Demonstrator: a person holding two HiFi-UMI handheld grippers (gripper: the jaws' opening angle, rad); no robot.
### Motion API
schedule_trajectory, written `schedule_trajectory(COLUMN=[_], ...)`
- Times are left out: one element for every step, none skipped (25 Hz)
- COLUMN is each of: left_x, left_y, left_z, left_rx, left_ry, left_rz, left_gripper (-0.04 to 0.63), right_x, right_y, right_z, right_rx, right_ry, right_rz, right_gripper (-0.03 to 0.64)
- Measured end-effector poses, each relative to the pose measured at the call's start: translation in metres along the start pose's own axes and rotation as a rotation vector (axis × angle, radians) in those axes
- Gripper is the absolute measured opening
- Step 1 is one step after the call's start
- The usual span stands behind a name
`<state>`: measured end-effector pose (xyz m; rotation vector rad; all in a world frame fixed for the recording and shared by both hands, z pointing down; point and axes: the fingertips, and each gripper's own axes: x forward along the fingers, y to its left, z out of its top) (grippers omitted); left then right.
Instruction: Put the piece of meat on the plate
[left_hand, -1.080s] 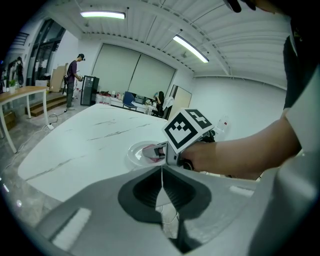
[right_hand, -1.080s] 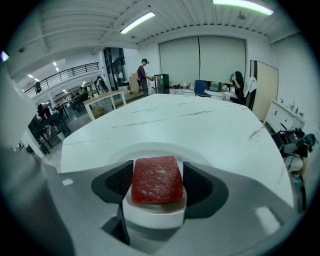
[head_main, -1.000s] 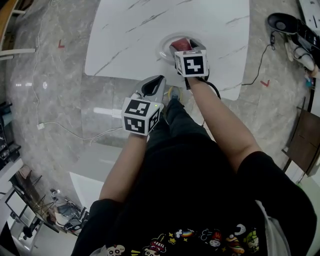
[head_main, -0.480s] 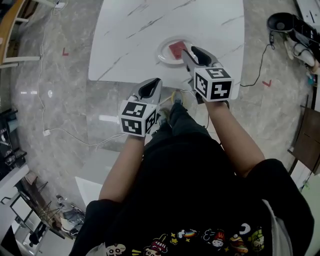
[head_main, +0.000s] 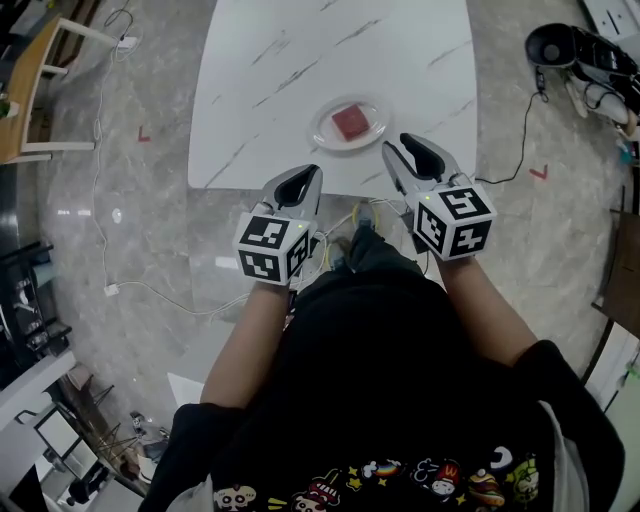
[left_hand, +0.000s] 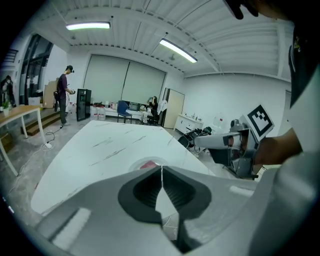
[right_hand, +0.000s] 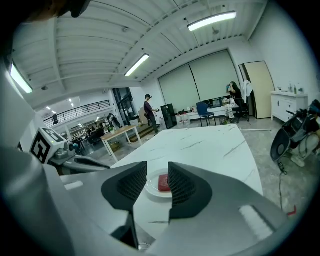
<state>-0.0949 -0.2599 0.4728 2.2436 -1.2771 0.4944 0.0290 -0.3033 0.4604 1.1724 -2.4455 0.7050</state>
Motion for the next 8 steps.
schedule_trajectory(left_x=[-0.001, -0.001, -0.001, 0.000, 0.000, 0.001, 0.001, 0.001], left_y=[-0.001, -0.002, -0.004, -0.005, -0.005, -0.006, -0.006, -0.007], left_z=[0.005, 0.009, 0.012, 0.014, 0.016, 0.017, 0.019, 0.020], left_rx=[0.006, 0.011, 0.014, 0.016, 0.018, 0.019, 0.020, 0.020], left_ry=[-0.006, -0.012, -0.016, -0.019, -0.020, -0.022, -0.023, -0.024], left_rz=[0.001, 0.002, 0.003, 0.004, 0.005, 0.007, 0.008, 0.010], left_gripper=[0.000, 0.002, 0.000, 0.000, 0.002, 0.000, 0.000, 0.001], right_x=[-0.004, -0.008, -0.011, -0.014, -0.016, -0.017, -0.019, -0.020], right_y=[0.001, 0.001, 0.002, 0.002, 0.002, 0.002, 0.003, 0.003], right_z=[-0.001, -0.003, -0.004, -0.005, -0.006, -0.007, -0.007, -0.008], right_rx=[0.001, 0.001, 0.003, 0.005, 0.006, 0.007, 0.007, 0.008], right_ry=[0.002, 0.005, 0.008, 0.010, 0.013, 0.015, 0.018, 0.020], right_rz=[0.003, 0.006, 0.010, 0.014, 0.018, 0.022, 0.027, 0.031], right_gripper=[0.156, 0.156, 0.156, 0.156, 0.158, 0.158, 0.158, 0.158])
